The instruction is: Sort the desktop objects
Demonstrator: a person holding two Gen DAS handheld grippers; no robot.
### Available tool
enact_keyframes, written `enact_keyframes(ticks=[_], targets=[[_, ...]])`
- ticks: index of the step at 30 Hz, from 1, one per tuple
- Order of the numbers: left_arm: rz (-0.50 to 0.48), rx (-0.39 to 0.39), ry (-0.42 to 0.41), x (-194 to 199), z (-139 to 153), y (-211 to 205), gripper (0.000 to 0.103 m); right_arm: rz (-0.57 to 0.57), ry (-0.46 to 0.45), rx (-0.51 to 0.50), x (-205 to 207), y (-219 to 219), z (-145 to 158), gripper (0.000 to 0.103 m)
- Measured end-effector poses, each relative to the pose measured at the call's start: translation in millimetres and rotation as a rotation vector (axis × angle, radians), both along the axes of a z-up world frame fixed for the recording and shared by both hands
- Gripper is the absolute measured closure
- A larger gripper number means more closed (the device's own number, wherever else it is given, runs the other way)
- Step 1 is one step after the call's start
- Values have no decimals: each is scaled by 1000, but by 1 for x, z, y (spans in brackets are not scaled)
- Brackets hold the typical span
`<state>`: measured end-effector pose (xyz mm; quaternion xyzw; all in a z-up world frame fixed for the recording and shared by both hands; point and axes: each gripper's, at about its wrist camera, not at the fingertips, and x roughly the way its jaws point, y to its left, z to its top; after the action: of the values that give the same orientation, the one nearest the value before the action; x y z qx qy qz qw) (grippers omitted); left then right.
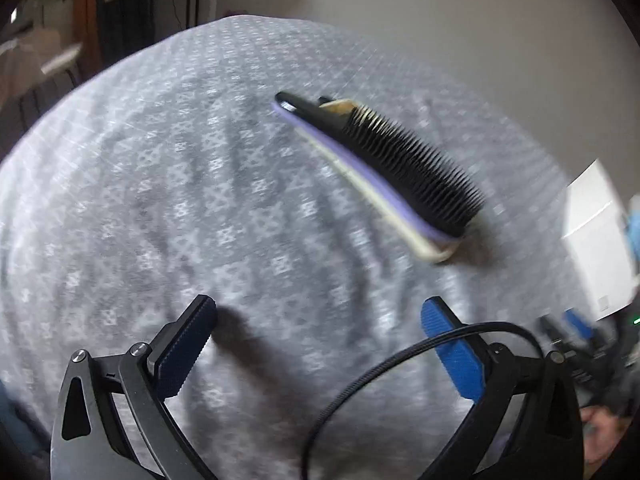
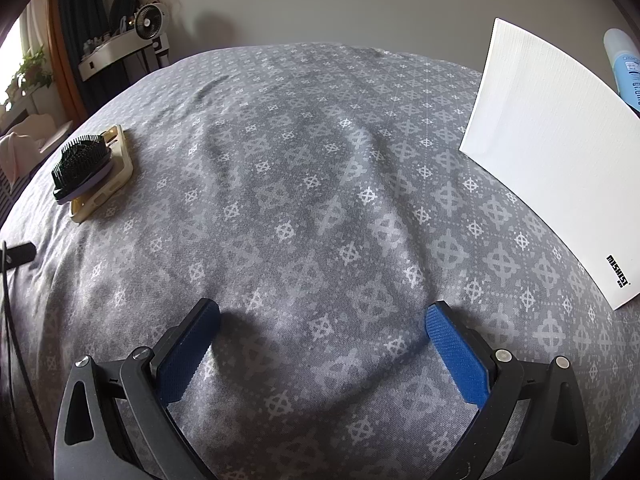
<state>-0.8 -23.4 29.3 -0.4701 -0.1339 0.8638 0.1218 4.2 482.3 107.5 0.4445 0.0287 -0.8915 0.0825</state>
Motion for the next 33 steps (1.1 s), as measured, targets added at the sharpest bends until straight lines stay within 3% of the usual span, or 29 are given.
enact_keyframes(ticks=[2, 5, 6, 8, 14, 16, 18, 21, 24, 25, 28, 33], targets=[[18, 221, -29, -7, 7, -10, 0, 0, 1, 0, 0, 0, 0, 0], [19, 434, -173, -35, -10, -10, 0, 0, 1, 1, 0, 0, 0, 0], [25, 473, -209, -42, -17, -8, 0, 0, 0, 0, 0, 0, 0, 0], [28, 517, -203, -52, -23, -4, 0, 1, 0, 0, 0, 0, 0, 0], [-8, 477, -204, -74, -19, 9, 0, 2, 2, 0, 0, 0, 0, 0], [-64, 423, -233, -76, -13, 11, 0, 2, 3, 0, -1, 0, 0, 0], [-126, 302, -229, -66, -4, 9, 0, 2, 3, 0, 0, -1, 0, 0], [-123, 212, -219, -41, 10, -17, 0, 2, 3, 1, 0, -1, -1, 0], [-42, 110, -183, -14, 32, -66, 0, 2, 3, 1, 0, -1, -1, 0], [-21, 46, -161, -8, 37, -77, 0, 2, 3, 1, 0, -1, -1, 0], [96, -289, -101, 1, 64, -116, 0, 3, 3, 1, 0, -1, -1, 0], [256, -537, 1, 20, 118, -188, 0, 3, 3, 1, 0, -1, -1, 0]])
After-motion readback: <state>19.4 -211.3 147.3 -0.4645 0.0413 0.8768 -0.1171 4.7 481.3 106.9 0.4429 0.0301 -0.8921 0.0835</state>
